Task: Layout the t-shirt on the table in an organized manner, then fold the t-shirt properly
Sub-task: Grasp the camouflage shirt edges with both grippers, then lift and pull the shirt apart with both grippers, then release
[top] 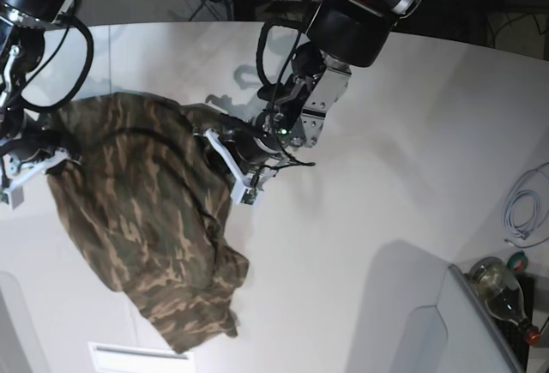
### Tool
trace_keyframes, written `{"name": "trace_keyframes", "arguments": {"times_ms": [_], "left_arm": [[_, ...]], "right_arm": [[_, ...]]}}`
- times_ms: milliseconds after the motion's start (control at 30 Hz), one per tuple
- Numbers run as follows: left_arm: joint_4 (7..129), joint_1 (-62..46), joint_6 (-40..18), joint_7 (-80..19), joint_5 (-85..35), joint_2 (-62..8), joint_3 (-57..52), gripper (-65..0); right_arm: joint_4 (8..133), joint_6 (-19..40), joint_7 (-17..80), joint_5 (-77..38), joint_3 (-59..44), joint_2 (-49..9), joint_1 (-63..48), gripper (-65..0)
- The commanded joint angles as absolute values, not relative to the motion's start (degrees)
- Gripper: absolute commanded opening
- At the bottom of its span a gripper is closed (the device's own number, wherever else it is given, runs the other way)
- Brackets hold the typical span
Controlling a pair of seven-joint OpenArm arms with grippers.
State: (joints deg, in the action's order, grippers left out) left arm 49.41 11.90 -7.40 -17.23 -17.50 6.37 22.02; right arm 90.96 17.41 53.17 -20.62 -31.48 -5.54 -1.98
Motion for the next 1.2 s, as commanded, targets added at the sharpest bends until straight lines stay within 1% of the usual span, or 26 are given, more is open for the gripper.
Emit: {"name": "trace_keyframes", "arguments": {"times_ms": [0,67,133,233,367,400,533,600,667,767,900,1100,1133,1167], "left_arm": [[50.2,12.1,-7.3,-17.0,-17.2,6.6,21.8,-65.0],[51.6,11.0,-7.3,-16.5,-17.0,6.1,21.5,-65.0],[54.7,9.8,-7.2,-16.5,-17.2,3.6,21.4,-65.0],[64.3,6.0,-6.5,-17.0,-17.0,-0.6,21.0,-65.0],[78.9,0.0,1.4,-19.5,-16.9,-6.5,16.2,-65.0],[82.0,-1.2,2.3,-20.3,-16.9,-7.9,15.0,-65.0],[92.6,-4.5,3.1,-24.6,-16.9,-12.0,9.5,-65.0],[96.1,-5.2,3.1,-28.1,-16.9,-12.7,7.5,-65.0],[97.4,-5.2,3.1,-32.1,-16.9,-12.5,7.1,-65.0],[95.8,-5.7,3.1,-37.3,-16.9,-11.6,8.1,-65.0],[90.8,-7.9,3.1,-37.3,-16.9,-9.6,10.9,-65.0],[87.8,-9.8,3.1,-37.6,-16.9,-8.2,15.0,-65.0],[87.8,-9.9,3.1,-37.6,-17.1,-8.2,15.7,-65.0],[87.9,-10.2,3.1,-37.7,-17.3,-8.2,16.1,-65.0]], "right_arm": [[91.9,17.5,52.2,-21.1,-31.4,-6.5,-1.4,-64.8],[91.9,17.5,52.2,-21.1,-31.4,-6.6,-1.5,-64.8],[91.9,17.9,52.2,-21.1,-31.4,-6.7,-1.5,-64.8],[92.0,17.9,52.4,-21.1,-31.4,-6.7,-1.5,-64.8],[92.3,17.9,52.4,-21.1,-31.4,-6.5,-1.3,-64.8],[92.3,17.9,52.4,-21.1,-31.3,-6.4,-1.2,-64.8],[94.0,17.9,52.6,-21.1,-31.3,-5.9,-0.9,-64.8],[96.6,17.9,54.0,-21.1,-31.4,-4.4,-0.8,-64.8],[98.9,17.5,55.8,-21.1,-31.4,-3.7,-0.8,-64.8],[98.3,17.3,56.3,-20.9,-31.4,-3.0,-0.7,-64.8],[91.8,15.5,55.1,-20.9,-31.4,-3.1,0.0,-64.8],[81.1,14.6,50.9,-20.9,-31.8,-3.8,2.3,-64.1],[80.1,14.6,50.5,-20.9,-31.5,-4.5,2.4,-62.7],[79.6,14.6,50.1,-20.9,-31.4,-4.8,2.5,-59.9]]}}
